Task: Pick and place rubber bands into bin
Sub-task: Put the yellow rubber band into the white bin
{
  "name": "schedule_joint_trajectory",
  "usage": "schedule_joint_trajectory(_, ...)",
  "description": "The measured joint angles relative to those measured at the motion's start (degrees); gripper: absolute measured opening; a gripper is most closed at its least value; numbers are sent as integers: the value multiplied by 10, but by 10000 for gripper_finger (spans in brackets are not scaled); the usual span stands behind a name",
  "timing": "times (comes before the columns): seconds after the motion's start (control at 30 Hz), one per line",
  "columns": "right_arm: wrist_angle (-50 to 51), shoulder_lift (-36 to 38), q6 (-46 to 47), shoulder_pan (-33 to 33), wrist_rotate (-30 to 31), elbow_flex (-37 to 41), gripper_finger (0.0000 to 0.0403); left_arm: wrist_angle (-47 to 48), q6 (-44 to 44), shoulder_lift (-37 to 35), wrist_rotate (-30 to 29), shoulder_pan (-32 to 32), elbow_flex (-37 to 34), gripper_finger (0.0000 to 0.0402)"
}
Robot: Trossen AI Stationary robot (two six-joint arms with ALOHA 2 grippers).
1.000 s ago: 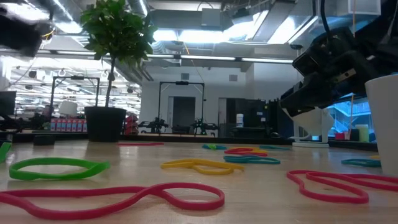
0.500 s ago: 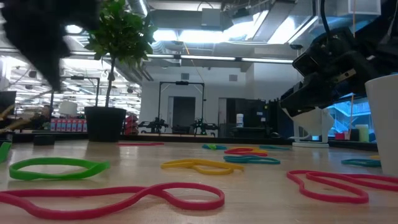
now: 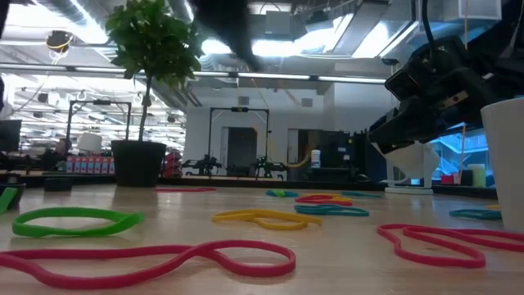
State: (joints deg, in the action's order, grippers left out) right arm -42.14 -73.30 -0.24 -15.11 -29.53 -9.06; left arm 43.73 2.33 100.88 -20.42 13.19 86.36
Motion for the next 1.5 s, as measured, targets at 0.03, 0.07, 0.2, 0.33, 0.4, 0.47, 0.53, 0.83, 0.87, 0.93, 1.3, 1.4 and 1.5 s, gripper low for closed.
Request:
schedule_joint_trajectory(0.03,0,0,0,0,5,0,6,-2,-12,22,1,-6,29,2)
schedule_joint_trajectory(0.07,0,0,0,0,12,0,6,-2,-23,43,5,-12,57,2)
schedule_joint_trajectory(0.2,1,0,0,0,32,0,6,-3,-42,126,33,-30,174,2)
schedule_joint_trajectory(0.33,2,0,0,0,32,0,6,-5,-42,204,59,-37,293,2)
schedule_joint_trajectory(0.4,2,0,0,0,33,0,6,-10,-42,238,77,-38,347,2)
schedule_joint_trajectory(0.47,3,0,1,0,33,0,6,-39,-43,269,110,-37,393,2)
schedule_joint_trajectory(0.53,3,0,1,0,33,0,6,-59,-49,292,142,-34,428,2)
schedule_joint_trajectory(0.83,9,0,0,0,36,0,6,-138,-33,336,189,-20,479,2)
schedule_joint_trajectory(0.87,9,0,0,0,36,0,6,-145,-24,339,188,-19,480,2)
schedule_joint_trajectory(0.93,9,0,0,0,36,0,6,-148,-9,341,190,-17,480,2)
schedule_joint_trajectory(1.3,9,0,6,0,38,0,6,-200,15,392,219,11,480,2)
schedule_joint_trajectory(1.4,8,0,15,0,38,0,6,-209,28,408,218,15,480,2)
schedule_joint_trajectory(1.5,10,0,17,0,37,0,6,-205,29,422,217,18,480,2)
